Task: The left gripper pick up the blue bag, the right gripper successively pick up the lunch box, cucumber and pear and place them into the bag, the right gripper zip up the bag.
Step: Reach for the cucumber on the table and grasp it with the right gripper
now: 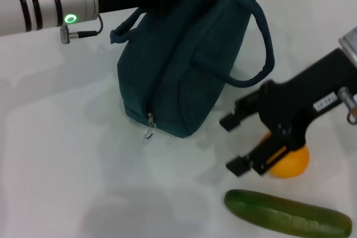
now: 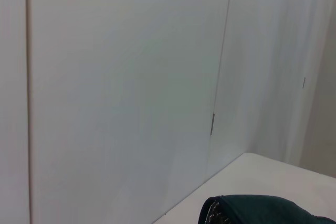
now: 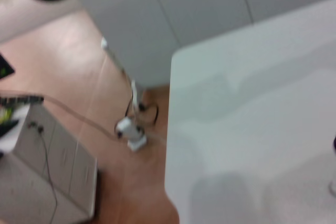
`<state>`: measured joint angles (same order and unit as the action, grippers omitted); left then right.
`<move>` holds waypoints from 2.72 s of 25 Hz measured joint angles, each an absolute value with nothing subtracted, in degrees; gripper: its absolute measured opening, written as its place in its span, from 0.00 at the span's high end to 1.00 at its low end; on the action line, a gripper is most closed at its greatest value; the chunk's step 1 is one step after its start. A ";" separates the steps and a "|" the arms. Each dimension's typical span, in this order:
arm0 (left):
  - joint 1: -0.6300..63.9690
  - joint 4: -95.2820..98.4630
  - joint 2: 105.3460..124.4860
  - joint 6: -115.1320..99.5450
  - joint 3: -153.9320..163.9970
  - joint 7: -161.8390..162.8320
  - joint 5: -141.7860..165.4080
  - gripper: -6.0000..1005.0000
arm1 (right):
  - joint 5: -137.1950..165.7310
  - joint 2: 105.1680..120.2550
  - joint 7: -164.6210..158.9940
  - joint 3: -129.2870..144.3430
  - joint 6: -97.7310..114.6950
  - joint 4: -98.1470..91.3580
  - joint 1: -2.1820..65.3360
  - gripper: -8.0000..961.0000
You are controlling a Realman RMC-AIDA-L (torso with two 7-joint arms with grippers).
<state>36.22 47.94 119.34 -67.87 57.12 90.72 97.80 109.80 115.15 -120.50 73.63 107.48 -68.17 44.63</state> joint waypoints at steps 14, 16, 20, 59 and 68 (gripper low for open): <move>36.20 47.46 119.53 -67.49 57.12 91.42 97.78 0.91 | 120.20 115.66 -129.07 89.75 102.30 -70.09 46.13 0.10; 36.28 47.17 119.52 -67.49 57.13 91.64 97.78 0.92 | 121.26 115.76 -129.84 91.78 100.71 -70.14 45.93 0.10; 36.31 47.10 119.49 -67.49 57.13 91.92 97.75 0.92 | 123.14 115.83 -131.11 94.18 99.14 -70.22 45.82 0.10; 37.25 46.58 119.35 -65.14 57.13 92.46 97.93 0.92 | 127.27 116.19 -133.15 107.82 91.63 -69.26 46.63 0.10; 37.54 46.58 119.35 -65.12 57.12 92.13 98.02 0.92 | 127.26 116.19 -133.15 109.27 91.10 -68.97 46.93 0.10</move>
